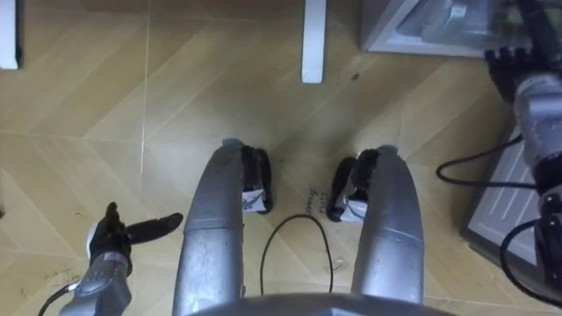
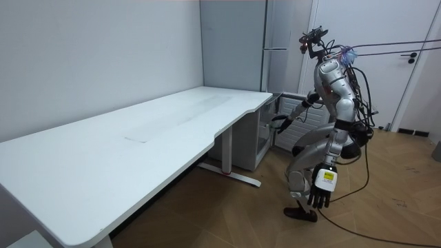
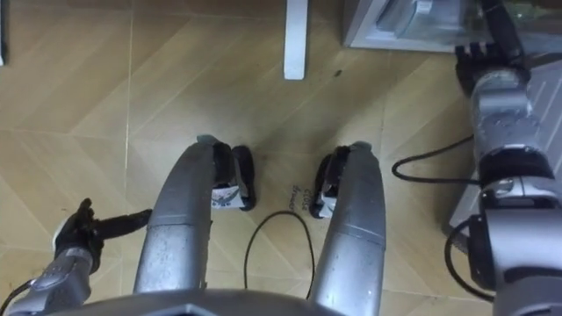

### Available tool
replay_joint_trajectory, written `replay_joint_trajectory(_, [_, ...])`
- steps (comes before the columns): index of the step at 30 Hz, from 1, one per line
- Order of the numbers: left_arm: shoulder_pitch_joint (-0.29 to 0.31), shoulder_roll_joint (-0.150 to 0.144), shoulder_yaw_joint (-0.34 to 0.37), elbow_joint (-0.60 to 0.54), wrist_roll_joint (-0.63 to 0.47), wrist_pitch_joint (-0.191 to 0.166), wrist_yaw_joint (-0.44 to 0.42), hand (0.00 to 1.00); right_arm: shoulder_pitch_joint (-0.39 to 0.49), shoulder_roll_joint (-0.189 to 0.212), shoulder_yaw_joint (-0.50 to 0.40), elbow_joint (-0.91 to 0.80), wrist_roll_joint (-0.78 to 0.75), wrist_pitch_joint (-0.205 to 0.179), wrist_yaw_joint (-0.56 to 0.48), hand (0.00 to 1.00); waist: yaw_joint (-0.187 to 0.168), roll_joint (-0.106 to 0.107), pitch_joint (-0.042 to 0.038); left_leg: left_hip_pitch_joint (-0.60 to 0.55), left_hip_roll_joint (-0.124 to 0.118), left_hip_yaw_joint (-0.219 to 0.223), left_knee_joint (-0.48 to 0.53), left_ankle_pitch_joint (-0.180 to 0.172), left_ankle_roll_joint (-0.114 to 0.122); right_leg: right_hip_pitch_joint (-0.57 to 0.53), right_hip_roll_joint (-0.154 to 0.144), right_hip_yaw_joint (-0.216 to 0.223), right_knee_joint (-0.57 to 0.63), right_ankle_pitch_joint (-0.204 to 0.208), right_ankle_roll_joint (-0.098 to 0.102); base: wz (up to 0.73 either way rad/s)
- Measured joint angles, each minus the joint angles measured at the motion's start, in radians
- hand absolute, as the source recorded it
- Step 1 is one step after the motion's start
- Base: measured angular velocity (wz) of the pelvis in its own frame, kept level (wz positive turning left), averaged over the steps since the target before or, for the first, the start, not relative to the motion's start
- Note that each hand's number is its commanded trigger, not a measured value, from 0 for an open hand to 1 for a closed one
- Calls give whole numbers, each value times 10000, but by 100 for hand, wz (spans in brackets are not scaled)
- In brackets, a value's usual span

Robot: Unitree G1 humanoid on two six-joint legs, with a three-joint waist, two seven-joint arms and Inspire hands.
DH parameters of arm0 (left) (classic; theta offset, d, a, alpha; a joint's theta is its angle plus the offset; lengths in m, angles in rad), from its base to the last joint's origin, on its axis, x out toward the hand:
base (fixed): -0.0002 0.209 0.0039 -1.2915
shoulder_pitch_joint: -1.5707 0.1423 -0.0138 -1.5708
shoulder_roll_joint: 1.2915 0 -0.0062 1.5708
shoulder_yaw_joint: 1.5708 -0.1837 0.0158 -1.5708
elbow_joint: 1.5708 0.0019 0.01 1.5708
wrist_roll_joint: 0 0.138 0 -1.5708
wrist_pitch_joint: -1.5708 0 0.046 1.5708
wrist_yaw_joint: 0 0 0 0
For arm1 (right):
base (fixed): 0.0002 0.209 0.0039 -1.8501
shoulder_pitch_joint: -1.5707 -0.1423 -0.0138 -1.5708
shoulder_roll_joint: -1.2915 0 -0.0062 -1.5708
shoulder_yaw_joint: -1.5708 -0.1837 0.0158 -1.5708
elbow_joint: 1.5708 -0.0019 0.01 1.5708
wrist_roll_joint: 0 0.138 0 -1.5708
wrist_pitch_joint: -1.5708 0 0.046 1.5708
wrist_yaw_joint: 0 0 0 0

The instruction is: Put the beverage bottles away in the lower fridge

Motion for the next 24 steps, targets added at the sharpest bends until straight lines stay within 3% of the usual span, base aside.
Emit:
replay_joint_trajectory(2, [227,1,219,4,78,2,0,0,-184,-72,-26,-121,3,-203,-144,0,-22,-17,3,4,-134,-12,-112,81,9,45,-116,-82,-9,-26,-75,21])
replay_joint_trajectory(5, [506,5,365,23,238,99,1,0,-148,-298,371,-155,-285,-171,-152,0,-78,-23,3,77,-161,-144,-208,169,-17,216,-138,-192,-95,-53,-113,9])
replay_joint_trajectory(10, [517,4,370,-53,282,97,-20,0,-153,-322,744,-434,-405,-101,-554,0,-41,-64,11,416,-164,-183,-490,365,-168,536,-192,-267,-191,-71,-146,7])
replay_joint_trajectory(15, [855,3,450,-459,266,94,-10,0,-159,-333,768,-799,-392,350,-1539,0,264,-56,6,982,-176,-458,-1296,826,-393,1310,-302,-967,-952,127,-398,5])
replay_joint_trajectory(18, [979,5,447,-445,260,87,13,0,-158,-317,773,-798,-355,369,-1922,0,300,-60,8,1265,-326,-652,-1930,1176,-504,1725,-472,-1374,-1392,241,-471,26])
replay_joint_trajectory(24, [1112,5,479,-380,261,83,16,0,-157,-309,769,-709,-343,405,-2359,0,535,-54,6,1671,-488,-929,-2546,1508,-614,2294,-537,-1772,-1885,340,-546,14])
